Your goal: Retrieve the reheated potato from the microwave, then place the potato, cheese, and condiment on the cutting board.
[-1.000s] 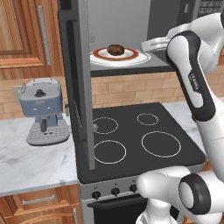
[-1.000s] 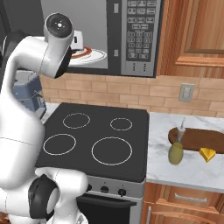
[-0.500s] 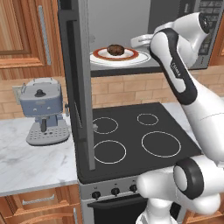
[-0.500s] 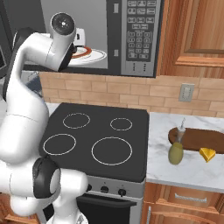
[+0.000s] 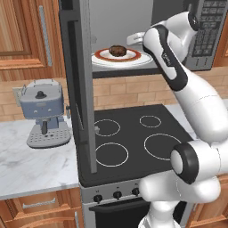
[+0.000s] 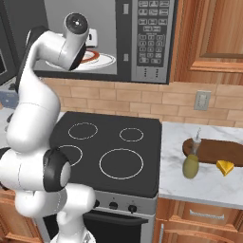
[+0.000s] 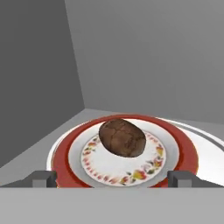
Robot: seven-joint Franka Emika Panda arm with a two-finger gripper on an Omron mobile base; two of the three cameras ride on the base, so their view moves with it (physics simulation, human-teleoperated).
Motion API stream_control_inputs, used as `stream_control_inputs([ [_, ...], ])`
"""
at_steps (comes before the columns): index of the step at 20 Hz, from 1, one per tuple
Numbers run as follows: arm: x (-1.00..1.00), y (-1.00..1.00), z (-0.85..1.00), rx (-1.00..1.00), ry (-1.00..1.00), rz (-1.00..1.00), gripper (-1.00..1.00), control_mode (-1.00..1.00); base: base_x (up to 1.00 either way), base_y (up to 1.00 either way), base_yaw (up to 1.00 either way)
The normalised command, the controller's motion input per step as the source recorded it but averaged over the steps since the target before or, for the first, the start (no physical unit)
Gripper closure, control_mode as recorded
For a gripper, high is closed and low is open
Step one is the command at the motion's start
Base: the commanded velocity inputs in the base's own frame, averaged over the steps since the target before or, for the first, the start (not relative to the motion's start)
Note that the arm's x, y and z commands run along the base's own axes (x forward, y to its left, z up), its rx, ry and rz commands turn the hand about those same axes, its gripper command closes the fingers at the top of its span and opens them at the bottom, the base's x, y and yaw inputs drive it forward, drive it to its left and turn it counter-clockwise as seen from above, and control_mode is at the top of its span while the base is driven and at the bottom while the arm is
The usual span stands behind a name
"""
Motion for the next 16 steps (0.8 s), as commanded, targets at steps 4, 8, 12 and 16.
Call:
stream_control_inputs([
  [4,0.52,0.11,-0.06,0.0,0.1,0.01,-1.0,-1.0,0.0,0.0,0.0],
  [8,0.43,0.09,-0.12,0.0,0.03,0.03,-1.0,-1.0,0.0,0.0,0.0],
  [12,0.35,0.0,-0.08,0.0,0.02,0.09,-1.0,-1.0,0.0,0.0,0.0],
  [16,0.26,0.04,-0.01,0.0,0.0,0.16,-1.0,-1.0,0.0,0.0,0.0],
])
